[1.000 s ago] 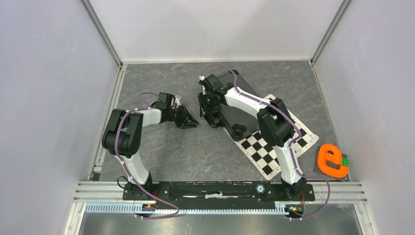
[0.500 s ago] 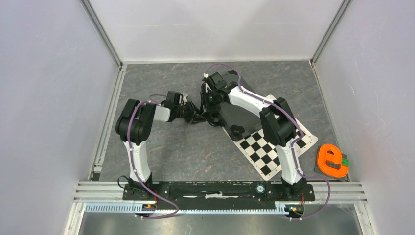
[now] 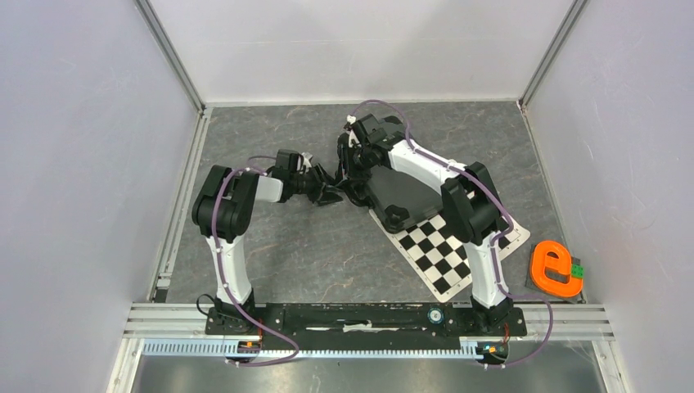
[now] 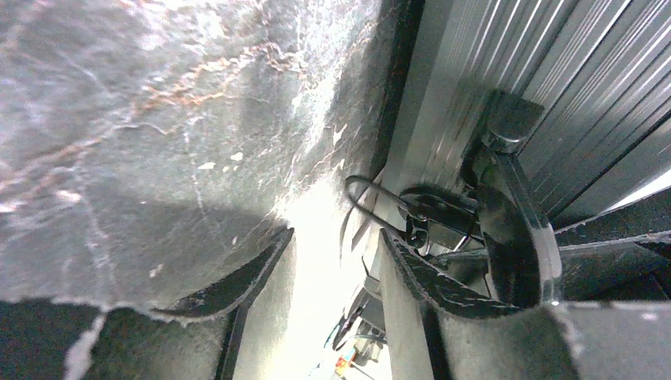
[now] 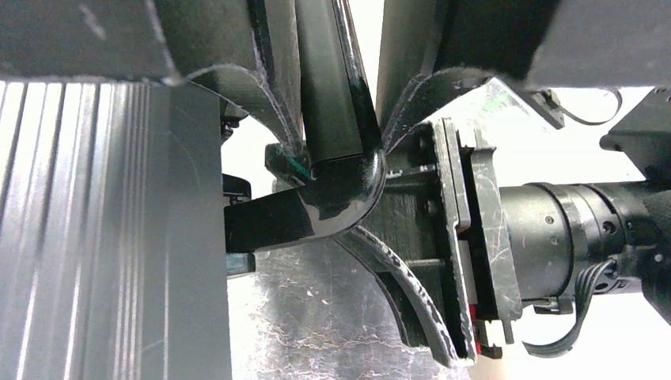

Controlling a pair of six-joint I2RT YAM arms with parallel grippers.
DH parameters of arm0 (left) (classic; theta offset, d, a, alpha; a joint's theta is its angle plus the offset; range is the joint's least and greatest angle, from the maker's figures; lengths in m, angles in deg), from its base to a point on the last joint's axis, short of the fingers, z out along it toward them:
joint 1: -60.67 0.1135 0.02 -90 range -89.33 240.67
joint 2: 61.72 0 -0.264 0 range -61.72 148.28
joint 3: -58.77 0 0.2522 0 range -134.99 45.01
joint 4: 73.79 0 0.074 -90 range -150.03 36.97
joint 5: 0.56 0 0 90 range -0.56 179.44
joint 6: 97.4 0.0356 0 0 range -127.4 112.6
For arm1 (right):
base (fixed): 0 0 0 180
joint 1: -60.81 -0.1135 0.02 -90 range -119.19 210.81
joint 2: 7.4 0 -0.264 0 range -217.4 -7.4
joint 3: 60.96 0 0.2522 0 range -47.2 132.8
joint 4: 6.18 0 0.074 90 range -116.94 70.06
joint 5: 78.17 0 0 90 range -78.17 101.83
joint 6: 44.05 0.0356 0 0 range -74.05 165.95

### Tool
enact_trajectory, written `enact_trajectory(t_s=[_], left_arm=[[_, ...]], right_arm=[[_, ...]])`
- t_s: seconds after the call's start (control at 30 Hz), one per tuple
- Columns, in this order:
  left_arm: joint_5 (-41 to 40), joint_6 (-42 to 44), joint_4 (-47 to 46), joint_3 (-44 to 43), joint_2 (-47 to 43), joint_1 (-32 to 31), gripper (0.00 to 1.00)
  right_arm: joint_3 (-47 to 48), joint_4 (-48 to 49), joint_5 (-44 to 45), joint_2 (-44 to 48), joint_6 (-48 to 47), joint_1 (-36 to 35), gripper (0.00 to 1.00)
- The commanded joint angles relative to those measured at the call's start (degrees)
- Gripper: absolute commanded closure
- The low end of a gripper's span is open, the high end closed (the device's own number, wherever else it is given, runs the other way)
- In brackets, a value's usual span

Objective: Pack up texas hold em set

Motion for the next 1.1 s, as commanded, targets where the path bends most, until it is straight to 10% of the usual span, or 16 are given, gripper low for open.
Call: enact_trajectory(t_s=[0.0,1.07], left_arm=[[-0.1,1.9,0.2,0.2,-1.7,0.9,0.51],[-0.8,-26.4,-26.9,-4.1,11.1,-4.2,0.33]], right_arm=[[4.5,9.4,-10.9,5.8,9.0,1.9,0.99],[7.1,11.7,-17.9,6.8,13.2,7.4,1.0]])
